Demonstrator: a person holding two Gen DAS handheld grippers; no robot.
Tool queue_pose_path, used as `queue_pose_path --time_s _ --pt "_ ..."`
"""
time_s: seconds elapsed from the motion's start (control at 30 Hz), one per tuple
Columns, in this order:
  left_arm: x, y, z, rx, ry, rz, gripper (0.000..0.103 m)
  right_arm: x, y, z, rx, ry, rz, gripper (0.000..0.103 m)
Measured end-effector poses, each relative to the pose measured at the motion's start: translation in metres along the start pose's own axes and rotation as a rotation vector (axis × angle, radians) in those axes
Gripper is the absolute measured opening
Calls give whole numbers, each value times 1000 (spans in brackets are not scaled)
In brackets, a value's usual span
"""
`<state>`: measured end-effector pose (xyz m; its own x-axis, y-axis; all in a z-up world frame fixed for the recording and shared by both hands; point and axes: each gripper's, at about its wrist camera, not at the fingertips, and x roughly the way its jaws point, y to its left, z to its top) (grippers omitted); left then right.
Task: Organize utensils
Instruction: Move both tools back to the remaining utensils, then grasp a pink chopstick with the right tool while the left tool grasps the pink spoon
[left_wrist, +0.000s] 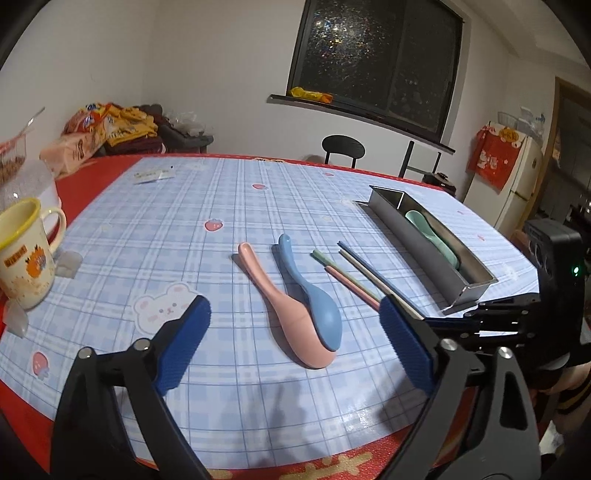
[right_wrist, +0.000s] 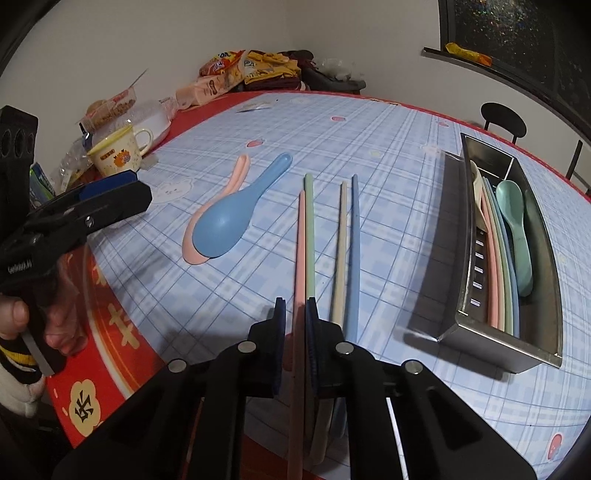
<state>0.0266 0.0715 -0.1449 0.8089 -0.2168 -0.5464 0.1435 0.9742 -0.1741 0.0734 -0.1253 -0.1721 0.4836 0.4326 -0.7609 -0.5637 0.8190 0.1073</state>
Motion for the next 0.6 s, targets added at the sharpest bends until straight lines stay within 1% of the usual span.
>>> queue_pose_path --time_s 0.07,0.23,0.33,0.5,0.6 --pt "2 3 1 -15 9 -4 83 0 2 1 -14 5 -8 11" --pt "5 10 0 -50 23 -22 76 4 10 2 -55 16 -23 11" --pt "6 12 0 -60 28 -28 74 6 7 3 -44 20 -27 11" --pt "10 13 -1 -62 46 -36 65 12 6 8 -43 19 -35 11" --pt "11 14 0 -70 55 -38 61 14 3 10 -40 17 -34 7"
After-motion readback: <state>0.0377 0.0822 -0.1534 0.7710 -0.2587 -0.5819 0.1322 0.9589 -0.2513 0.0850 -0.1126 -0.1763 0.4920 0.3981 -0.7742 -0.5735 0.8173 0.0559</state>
